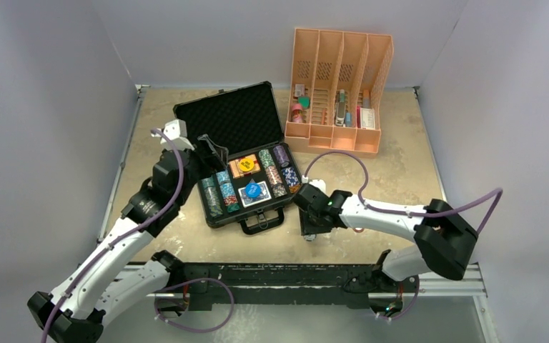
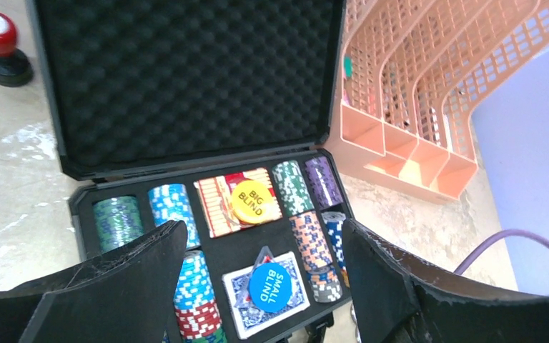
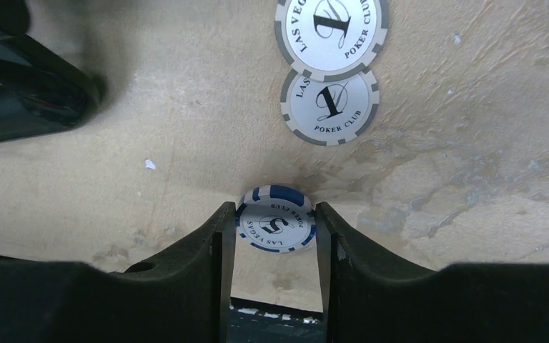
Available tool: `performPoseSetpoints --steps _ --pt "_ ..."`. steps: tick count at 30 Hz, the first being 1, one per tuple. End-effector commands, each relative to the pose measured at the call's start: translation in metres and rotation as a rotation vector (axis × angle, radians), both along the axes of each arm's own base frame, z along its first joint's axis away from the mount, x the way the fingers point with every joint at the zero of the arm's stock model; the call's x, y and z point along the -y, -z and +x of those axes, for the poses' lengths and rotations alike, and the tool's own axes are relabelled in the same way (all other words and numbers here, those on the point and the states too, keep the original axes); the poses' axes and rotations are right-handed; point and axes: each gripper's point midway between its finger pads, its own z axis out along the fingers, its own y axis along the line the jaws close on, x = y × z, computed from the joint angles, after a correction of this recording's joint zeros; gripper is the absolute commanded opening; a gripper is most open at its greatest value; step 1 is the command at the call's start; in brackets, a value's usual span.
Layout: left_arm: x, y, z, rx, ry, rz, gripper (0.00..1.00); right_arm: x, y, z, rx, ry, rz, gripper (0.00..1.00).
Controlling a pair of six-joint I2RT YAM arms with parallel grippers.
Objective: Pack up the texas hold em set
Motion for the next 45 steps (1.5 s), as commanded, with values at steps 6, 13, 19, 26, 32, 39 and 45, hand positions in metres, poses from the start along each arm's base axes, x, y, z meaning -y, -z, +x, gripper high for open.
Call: performPoseSetpoints --steps 6,13,19,26,32,39,45 --pt "0.067 0.028 0.004 -0.041 0.266 -0.154 0.78 -0.013 -0.084 0.070 0.243 0.142 0.220 0.41" --pt "0.103 0.035 0.000 0.027 0.381 -0.253 0.78 -0.022 -0.152 0.131 0.379 0.240 0.480 0.41" --pt "0.142 0.033 -0.006 0.084 0.479 -0.289 0.72 -0.036 -0.188 0.150 0.377 0.288 0.688 0.42" --pt "0.183 0.033 -0.001 0.089 0.527 -0.253 0.69 -0.047 -0.218 0.152 0.362 0.287 0.813 0.43" --pt "0.196 0.014 0.008 0.138 0.548 -0.284 0.65 -0.052 -0.220 0.148 0.325 0.301 0.870 0.43" --pt "0.201 0.019 0.014 0.123 0.545 -0.264 0.52 -0.058 -0.224 0.149 0.310 0.296 0.908 0.43" --pt "0.206 0.019 0.018 0.137 0.542 -0.285 0.32 -0.060 -0.225 0.148 0.298 0.281 0.917 0.43"
